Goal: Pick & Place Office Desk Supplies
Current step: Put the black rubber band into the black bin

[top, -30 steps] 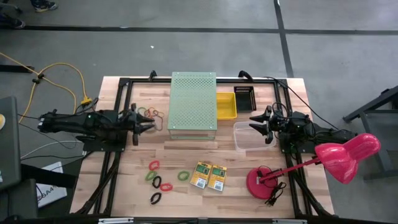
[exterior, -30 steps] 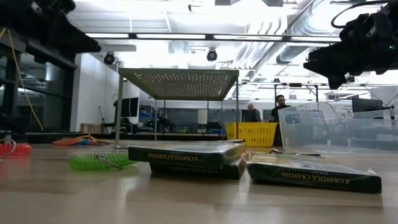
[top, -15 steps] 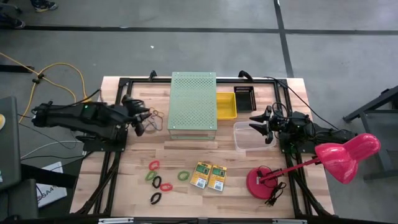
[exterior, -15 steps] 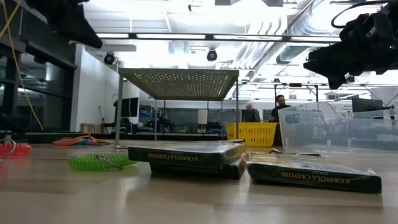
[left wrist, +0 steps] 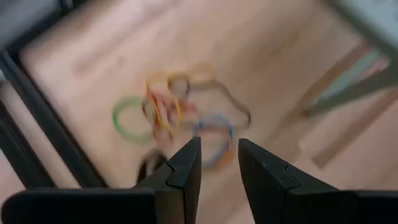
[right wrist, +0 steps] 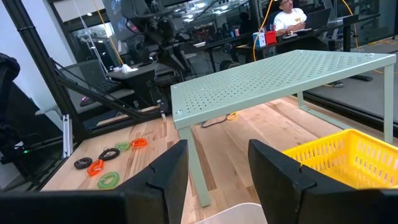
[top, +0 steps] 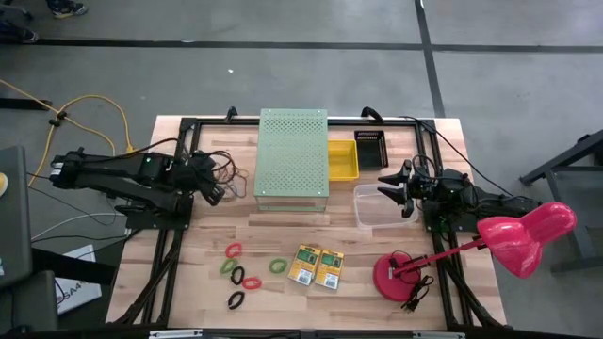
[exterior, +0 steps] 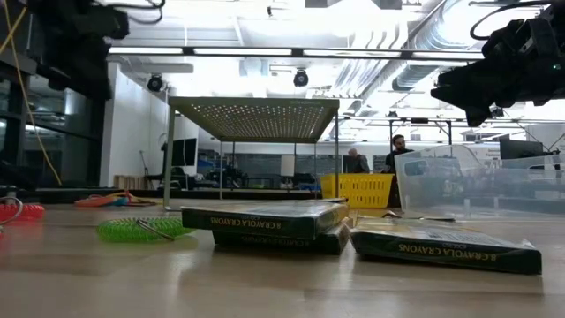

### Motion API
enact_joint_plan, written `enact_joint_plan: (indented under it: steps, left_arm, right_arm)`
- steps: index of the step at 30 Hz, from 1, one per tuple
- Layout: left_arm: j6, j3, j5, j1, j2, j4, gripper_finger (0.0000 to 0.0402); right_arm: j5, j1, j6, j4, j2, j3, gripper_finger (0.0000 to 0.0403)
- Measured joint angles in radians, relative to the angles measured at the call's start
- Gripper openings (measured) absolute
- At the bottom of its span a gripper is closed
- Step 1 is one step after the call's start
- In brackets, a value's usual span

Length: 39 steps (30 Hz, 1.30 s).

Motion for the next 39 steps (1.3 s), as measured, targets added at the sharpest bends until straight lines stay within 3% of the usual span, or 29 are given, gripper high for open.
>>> enact_joint_plan:
  steps: [3, 9, 19, 27, 32, 39]
  left_arm:
    - [-0.029, 0.0, 0.058, 0.002, 0.032, -0.028, 0.0101]
    - [-0.129, -0.003, 0.074, 0.009, 0.144, -0.111, 0.0101]
    - [-0.034, -0.006, 0.11, 0.074, 0.303, -0.104, 0.0101]
    - [0.045, -0.104, 0.138, 0.144, 0.192, 0.006, 0.0101]
    - [0.176, -0.199, 0.233, 0.24, 0.119, 0.085, 0.0101]
    - [0.27, -0.225, 0.336, 0.363, 0.122, 0.097, 0.0101]
  right_arm:
    - [0.0, 0.0, 0.0, 0.0, 0.0, 0.0, 0.0155]
    - [0.0, 0.0, 0.0, 0.0, 0.0, 0.0, 0.0155]
    - [0.0, 0.0, 0.0, 0.0, 0.0, 0.0, 0.0155]
    - [0.0, 0.0, 0.0, 0.0, 0.0, 0.0, 0.0155]
    - [0.0, 0.0, 0.0, 0.0, 0.0, 0.0, 0.0155]
    - [0.0, 0.0, 0.0, 0.0, 0.0, 0.0, 0.0155]
